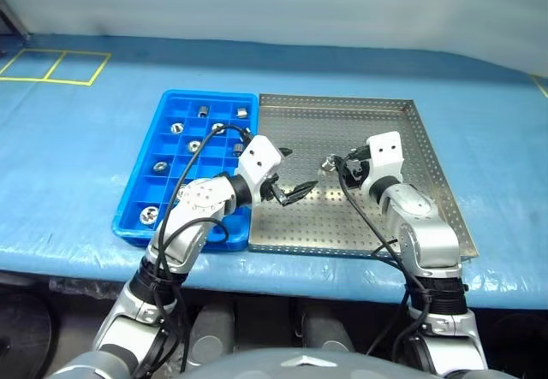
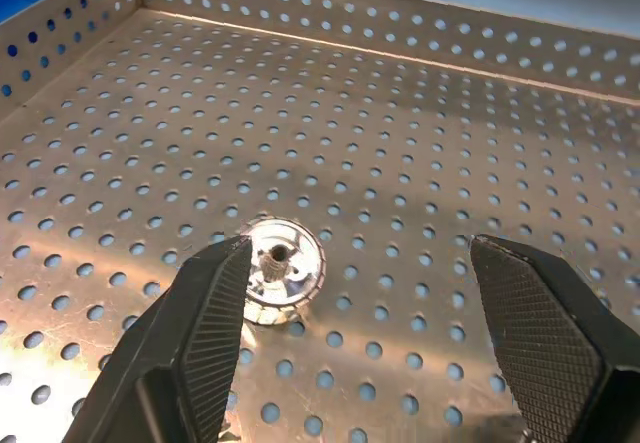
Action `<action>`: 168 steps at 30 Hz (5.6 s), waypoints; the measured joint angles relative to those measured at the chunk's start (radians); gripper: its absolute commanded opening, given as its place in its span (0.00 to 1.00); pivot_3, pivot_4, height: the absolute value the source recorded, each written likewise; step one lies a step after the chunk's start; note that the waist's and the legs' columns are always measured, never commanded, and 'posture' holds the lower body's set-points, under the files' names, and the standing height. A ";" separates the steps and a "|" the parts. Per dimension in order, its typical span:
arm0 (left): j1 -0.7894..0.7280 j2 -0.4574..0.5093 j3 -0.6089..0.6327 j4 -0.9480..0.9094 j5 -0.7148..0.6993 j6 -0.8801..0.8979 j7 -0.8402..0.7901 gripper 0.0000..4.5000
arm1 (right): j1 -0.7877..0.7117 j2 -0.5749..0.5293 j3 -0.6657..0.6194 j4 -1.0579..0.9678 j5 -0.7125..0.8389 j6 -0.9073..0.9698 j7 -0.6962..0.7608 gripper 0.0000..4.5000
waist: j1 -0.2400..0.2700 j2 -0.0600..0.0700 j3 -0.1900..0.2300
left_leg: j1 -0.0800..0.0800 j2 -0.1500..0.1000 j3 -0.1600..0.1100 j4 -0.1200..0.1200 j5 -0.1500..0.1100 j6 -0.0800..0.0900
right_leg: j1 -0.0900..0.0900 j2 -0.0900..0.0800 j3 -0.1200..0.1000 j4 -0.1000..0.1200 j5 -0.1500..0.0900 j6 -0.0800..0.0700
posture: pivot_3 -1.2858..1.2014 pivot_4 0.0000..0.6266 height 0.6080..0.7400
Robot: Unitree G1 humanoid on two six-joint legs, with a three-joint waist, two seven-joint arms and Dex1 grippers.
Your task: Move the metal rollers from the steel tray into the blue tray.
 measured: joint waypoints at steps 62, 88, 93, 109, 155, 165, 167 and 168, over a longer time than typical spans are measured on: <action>0.424 0.201 0.213 -0.511 0.105 0.356 0.315 0.98 | -0.404 0.216 0.303 0.458 0.115 -0.173 0.320 0.38 | 0.096 0.001 0.000 | 0.000 0.000 -0.001 -0.002 0.001 0.001 | -0.001 0.002 0.000 0.000 0.000 0.000 | 0.69 0.24 1.00; 0.341 0.107 0.106 -0.484 0.069 0.296 0.294 0.98 | -0.290 0.132 0.273 0.238 0.051 -0.220 0.307 0.65 | 0.147 0.001 0.000 | -0.002 0.000 -0.001 -0.003 0.000 0.000 | -0.002 0.001 -0.001 -0.001 0.000 -0.001 | 0.65 0.24 1.00; 0.224 0.045 0.044 -0.371 0.059 0.237 0.248 0.98 | -0.140 -0.029 0.206 0.001 0.046 -0.078 0.253 0.65 | 0.138 0.001 0.000 | -0.002 0.000 -0.001 -0.001 0.000 0.000 | -0.002 0.000 0.000 -0.001 0.000 -0.001 | 0.61 0.24 1.00; -0.026 -0.071 -0.117 -0.009 0.044 0.062 0.085 0.98 | 0.147 -0.126 0.002 -0.328 0.046 0.233 0.051 0.65 | -0.034 0.002 -0.001 | -0.001 -0.001 0.000 0.002 0.000 0.001 | -0.001 0.001 0.002 0.001 0.001 0.001 | 0.53 0.24 1.00; 0.209 0.264 0.223 -0.710 0.104 0.538 0.176 0.98 | -0.015 -0.039 0.297 -0.302 0.275 0.142 0.271 0.41 | 0.005 0.003 -0.001 | -0.001 0.000 -0.001 0.003 0.000 0.002 | 0.000 0.001 0.002 0.000 0.002 0.003 | 0.64 0.24 1.00; 0.303 0.299 0.304 -0.751 0.103 0.625 0.226 0.98 | -0.081 0.057 0.427 -0.210 0.283 0.142 0.293 0.41 | 0.052 0.002 -0.001 | -0.001 0.000 -0.001 0.003 0.000 0.001 | 0.000 0.001 0.001 0.000 0.001 0.002 | 0.64 0.24 1.00; 0.303 0.293 0.303 -0.747 0.099 0.624 0.231 0.98 | -0.083 0.083 0.444 -0.163 0.288 0.143 0.301 0.41 | 0.056 0.002 -0.001 | -0.001 0.000 -0.001 0.003 0.000 0.001 | 0.000 0.001 0.001 0.000 0.001 0.002 | 0.64 0.24 1.00; 0.303 0.291 0.301 -0.745 0.098 0.624 0.233 0.98 | -0.084 0.092 0.455 -0.144 0.287 0.143 0.305 0.41 | 0.057 0.002 -0.001 | -0.001 0.000 -0.001 0.002 0.000 0.001 | 0.000 0.001 0.001 0.000 0.001 0.002 | 0.64 0.24 1.00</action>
